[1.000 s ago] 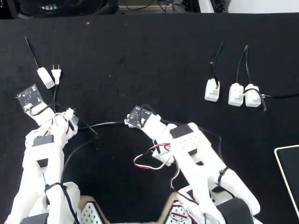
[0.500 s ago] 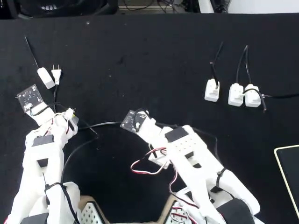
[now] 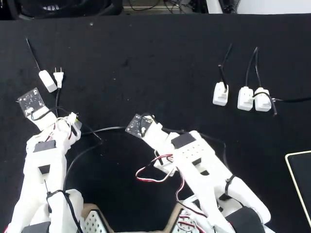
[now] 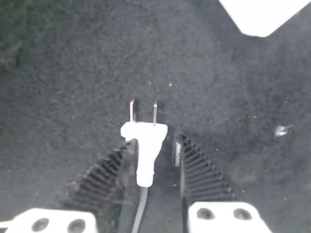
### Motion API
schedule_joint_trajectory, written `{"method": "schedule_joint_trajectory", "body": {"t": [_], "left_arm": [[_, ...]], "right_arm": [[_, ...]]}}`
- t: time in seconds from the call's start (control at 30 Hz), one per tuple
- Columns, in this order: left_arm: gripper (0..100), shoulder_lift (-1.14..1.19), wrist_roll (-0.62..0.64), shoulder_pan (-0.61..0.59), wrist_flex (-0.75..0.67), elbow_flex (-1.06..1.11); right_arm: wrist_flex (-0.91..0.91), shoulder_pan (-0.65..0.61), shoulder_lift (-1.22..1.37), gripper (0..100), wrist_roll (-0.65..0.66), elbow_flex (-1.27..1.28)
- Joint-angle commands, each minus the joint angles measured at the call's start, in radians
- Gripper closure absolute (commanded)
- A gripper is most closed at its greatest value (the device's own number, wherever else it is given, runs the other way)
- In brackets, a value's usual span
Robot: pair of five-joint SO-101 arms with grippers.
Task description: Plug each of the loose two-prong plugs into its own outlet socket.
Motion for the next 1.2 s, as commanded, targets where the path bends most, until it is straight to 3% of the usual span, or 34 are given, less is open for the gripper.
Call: {"method": "schedule_joint_trajectory", "body": {"t": [0.0, 0.17, 0.33, 0.43, 0.47, 0.87, 1.03, 1.17], "left_arm": [[78, -0.028, 0.005, -0.007, -0.014, -0.016], [78, -0.028, 0.012, -0.108, -0.009, -0.039], [78, -0.028, 0.052, -0.133, -0.012, -0.038], [78, -0.028, 0.055, -0.133, -0.012, -0.038], [78, -0.028, 0.055, -0.133, -0.012, -0.038], [78, -0.026, 0.058, -0.120, -0.012, -0.036], [78, -0.026, 0.054, -0.018, -0.008, -0.031], [78, -0.025, 0.052, 0.028, -0.008, -0.028]], "right_arm": [[0.025, -0.038, 0.016, 87.1, -0.015, 0.010], [0.058, -0.037, 0.016, 86.8, -0.017, -0.001], [0.054, -0.037, 0.015, 87.4, -0.038, -0.004], [0.057, -0.029, -0.001, 95.0, -0.038, -0.024], [0.061, -0.021, -0.021, 99.1, -0.038, -0.030], [0.218, 0.161, -0.476, 98.8, 0.005, -0.036], [0.114, 0.112, -0.608, 98.8, -0.114, -0.028], [-0.137, 0.054, -0.615, 98.8, -0.212, 0.053]]}}
